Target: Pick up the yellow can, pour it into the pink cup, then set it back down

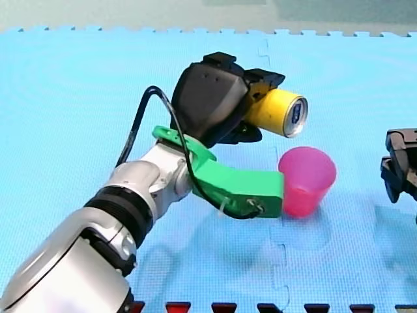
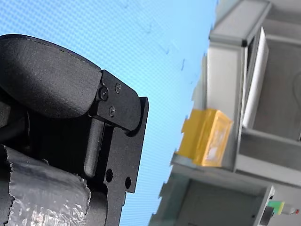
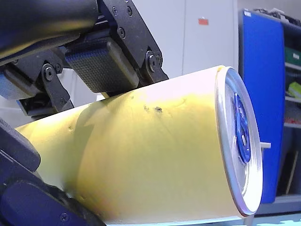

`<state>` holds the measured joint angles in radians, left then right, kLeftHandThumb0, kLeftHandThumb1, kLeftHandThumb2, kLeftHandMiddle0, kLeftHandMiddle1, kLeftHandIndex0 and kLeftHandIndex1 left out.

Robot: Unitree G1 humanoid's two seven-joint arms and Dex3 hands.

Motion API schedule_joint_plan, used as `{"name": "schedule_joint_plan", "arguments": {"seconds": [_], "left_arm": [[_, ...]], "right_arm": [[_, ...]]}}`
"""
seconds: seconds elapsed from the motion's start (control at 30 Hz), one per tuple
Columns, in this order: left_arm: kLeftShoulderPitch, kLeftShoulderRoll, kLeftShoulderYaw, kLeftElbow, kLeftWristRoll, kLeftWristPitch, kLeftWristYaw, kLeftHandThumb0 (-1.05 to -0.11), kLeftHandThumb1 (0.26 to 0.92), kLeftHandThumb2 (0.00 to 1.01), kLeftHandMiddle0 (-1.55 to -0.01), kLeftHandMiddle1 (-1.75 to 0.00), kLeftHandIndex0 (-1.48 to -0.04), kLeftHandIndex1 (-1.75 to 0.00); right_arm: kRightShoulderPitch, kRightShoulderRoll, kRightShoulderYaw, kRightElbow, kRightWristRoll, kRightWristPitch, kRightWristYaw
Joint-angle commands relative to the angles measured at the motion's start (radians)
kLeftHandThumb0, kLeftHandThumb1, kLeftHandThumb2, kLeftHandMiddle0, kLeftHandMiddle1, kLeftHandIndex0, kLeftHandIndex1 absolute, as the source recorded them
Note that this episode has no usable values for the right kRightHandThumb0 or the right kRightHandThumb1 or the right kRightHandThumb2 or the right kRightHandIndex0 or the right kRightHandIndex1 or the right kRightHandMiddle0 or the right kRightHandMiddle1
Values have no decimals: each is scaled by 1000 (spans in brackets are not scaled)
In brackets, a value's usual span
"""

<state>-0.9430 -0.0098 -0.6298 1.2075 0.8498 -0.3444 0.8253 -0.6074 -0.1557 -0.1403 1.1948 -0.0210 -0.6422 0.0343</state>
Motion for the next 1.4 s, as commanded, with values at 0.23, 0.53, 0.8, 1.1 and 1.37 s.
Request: {"name": "schedule_joint_plan", "arguments": {"seconds": [0.23, 0.53, 0.8, 1.1, 1.37], "left_arm": [[-31, -9, -14, 20, 1, 7, 19, -335, 872, 4, -969, -941, -1161, -2], [-36, -13, -27, 13, 9, 19, 35, -374, 885, 2, -868, -1265, -1213, -12], [-40, -14, -43, 6, 18, 23, 33, -381, 885, 0, -921, -1055, -1118, 0], [-44, -4, -82, -8, 62, 49, 67, -351, 886, 1, -943, -1030, -1136, -29], [-45, -5, -110, -3, 95, 85, 103, -342, 887, 1, -900, -1110, -1189, -60]], "right_arm": [[-13, -11, 12, -6, -19, 23, -29], [-12, -16, 28, -6, -42, 22, -49], [-15, -22, 44, -1, -63, 21, -65], [-21, -24, 46, 2, -63, 29, -64], [-20, -25, 47, 2, -63, 26, -65]]}}
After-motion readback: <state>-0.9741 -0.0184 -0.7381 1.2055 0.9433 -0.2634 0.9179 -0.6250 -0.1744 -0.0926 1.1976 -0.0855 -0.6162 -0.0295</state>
